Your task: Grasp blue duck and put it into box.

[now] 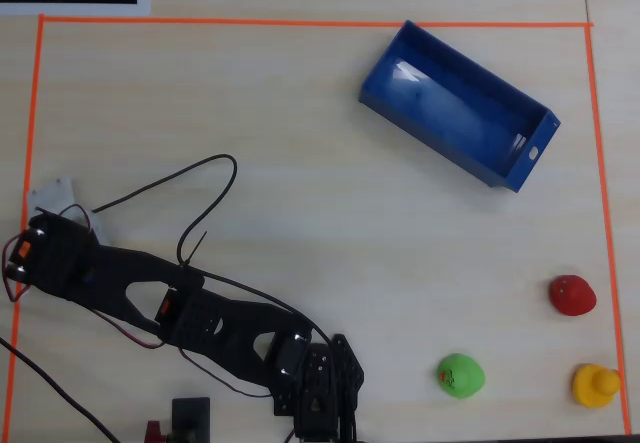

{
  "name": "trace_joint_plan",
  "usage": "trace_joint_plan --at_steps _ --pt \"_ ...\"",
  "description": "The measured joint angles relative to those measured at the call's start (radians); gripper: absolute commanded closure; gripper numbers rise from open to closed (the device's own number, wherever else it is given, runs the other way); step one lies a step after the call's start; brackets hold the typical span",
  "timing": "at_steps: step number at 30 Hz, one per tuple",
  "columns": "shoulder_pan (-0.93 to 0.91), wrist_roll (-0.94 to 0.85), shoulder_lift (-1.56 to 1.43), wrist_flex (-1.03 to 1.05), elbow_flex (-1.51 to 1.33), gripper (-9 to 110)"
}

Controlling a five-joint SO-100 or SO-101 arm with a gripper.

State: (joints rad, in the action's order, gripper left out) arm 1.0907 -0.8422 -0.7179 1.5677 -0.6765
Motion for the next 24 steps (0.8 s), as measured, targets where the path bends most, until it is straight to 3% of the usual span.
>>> trace_joint_plan --at_steps 5,17,24 --pt "0.009 0.002 0.000 0.000 0.000 101" --pt "0.015 0.002 -0.028 0.032 0.020 101" --pt "-0.153 -0.054 -0.264 0.080 0.015 101"
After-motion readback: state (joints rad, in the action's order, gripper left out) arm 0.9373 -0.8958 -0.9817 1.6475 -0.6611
